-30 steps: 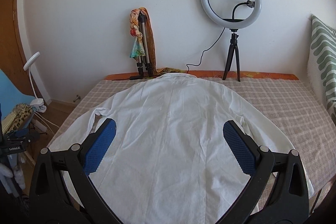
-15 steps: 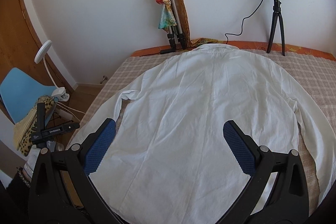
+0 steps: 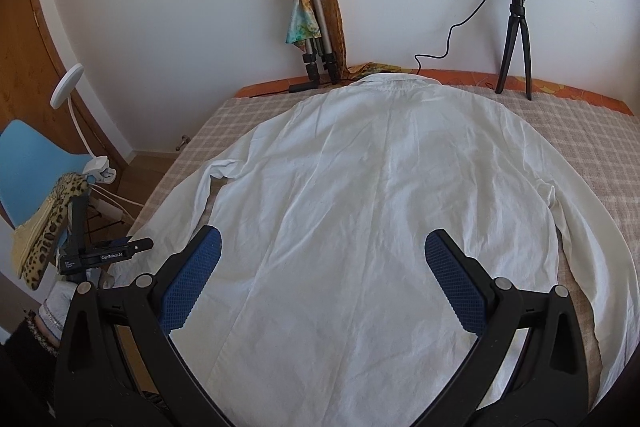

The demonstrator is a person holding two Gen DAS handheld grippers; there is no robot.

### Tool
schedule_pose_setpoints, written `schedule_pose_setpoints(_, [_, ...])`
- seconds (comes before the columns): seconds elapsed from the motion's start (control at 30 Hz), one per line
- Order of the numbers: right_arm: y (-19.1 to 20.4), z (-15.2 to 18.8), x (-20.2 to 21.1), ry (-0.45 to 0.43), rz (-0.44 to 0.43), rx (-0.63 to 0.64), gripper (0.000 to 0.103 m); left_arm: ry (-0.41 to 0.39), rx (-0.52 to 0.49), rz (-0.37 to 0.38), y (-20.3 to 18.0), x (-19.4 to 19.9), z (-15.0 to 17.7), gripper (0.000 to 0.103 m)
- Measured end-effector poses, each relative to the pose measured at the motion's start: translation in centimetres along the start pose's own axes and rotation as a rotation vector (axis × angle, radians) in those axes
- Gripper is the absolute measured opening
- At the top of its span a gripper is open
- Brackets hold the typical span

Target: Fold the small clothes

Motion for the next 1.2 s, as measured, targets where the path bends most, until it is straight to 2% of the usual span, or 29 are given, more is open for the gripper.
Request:
schedule_pose_setpoints(0.03, [0.0,0.0,0.0,-0.002,0.006,0.003,0.103,-0.001,-0.015,0.008,-0.3,0.1,0.0,0.036])
schedule_pose_setpoints(0.1, [-0.1,0.1,-0.1,0.002,0.014,0.004,0.103,-0.015,-0.021,0.043,-0.7,0.2,0.0,0.016])
schedule_pose_setpoints(0.17, [-0.3,0.3,-0.3,0.012,0.012,-0.001,0.103,-0.026,-0.018,0.065,-0.9,0.2,0.0,0.008])
schedule_pose_setpoints(0.3, [-0.5,0.4,-0.4,0.025,0.006,-0.003,0.103,-0.074,0.015,0.118,-1.3,1.2,-0.6,0.005])
schedule_pose_setpoints(0.37, [-0.6,0.4,-0.3,0.024,0.01,0.001,0.103,-0.111,0.005,0.123,-1.8,2.3,-1.3,0.004])
schedule_pose_setpoints(0.5, [-0.5,0.5,-0.2,0.016,0.018,0.004,0.103,-0.185,-0.014,0.183,-3.9,4.6,-2.9,0.003])
schedule_pose_setpoints(0.57, [-0.5,0.4,0.0,0.013,0.016,0.007,0.103,-0.233,-0.057,0.193,-5.8,6.3,-3.7,0.003])
schedule_pose_setpoints(0.7, [-0.7,0.3,-0.2,0.03,-0.013,0.002,0.103,-0.297,-0.248,0.191,-11.8,9.1,-4.6,0.003])
schedule_pose_setpoints(0.83, [-1.1,0.1,-0.8,0.068,-0.049,-0.011,0.103,-0.268,-0.378,0.256,-17.2,8.7,-4.0,0.003])
schedule_pose_setpoints(0.97, [-1.6,0.4,-1.4,0.098,-0.066,-0.024,0.103,-0.162,-0.482,0.298,-20.8,6.4,-2.2,0.004])
schedule_pose_setpoints(1.03, [-1.9,0.6,-1.7,0.113,-0.067,-0.028,0.103,-0.115,-0.52,0.297,-21.8,6.1,-0.8,0.011])
schedule_pose_setpoints(1.07, [-2.0,0.7,-2.0,0.122,-0.067,-0.028,0.103,-0.101,-0.529,0.295,-22.0,6.1,-0.3,0.023])
schedule_pose_setpoints(1.1, [-2.1,0.8,-2.2,0.13,-0.066,-0.028,0.103,-0.096,-0.528,0.297,-22.2,6.4,0.0,0.04])
schedule_pose_setpoints(1.17, [-2.3,1.2,-2.7,0.143,-0.058,-0.025,0.103,-0.115,-0.504,0.327,-21.6,7.4,0.3,0.051])
schedule_pose_setpoints(1.2, [-2.3,1.4,-2.8,0.149,-0.054,-0.023,0.103,-0.124,-0.483,0.35,-21.2,8.2,0.3,0.051])
Point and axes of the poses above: each gripper's, at about its wrist camera, not at the fingertips, and x roughly against the way its jaws point, y to its left, z to its underside, the point moved 3 cm from there along -x, roughly the way its jaws point, and after that the axes turned 10 degrees about -x, right-handed, at the moved point
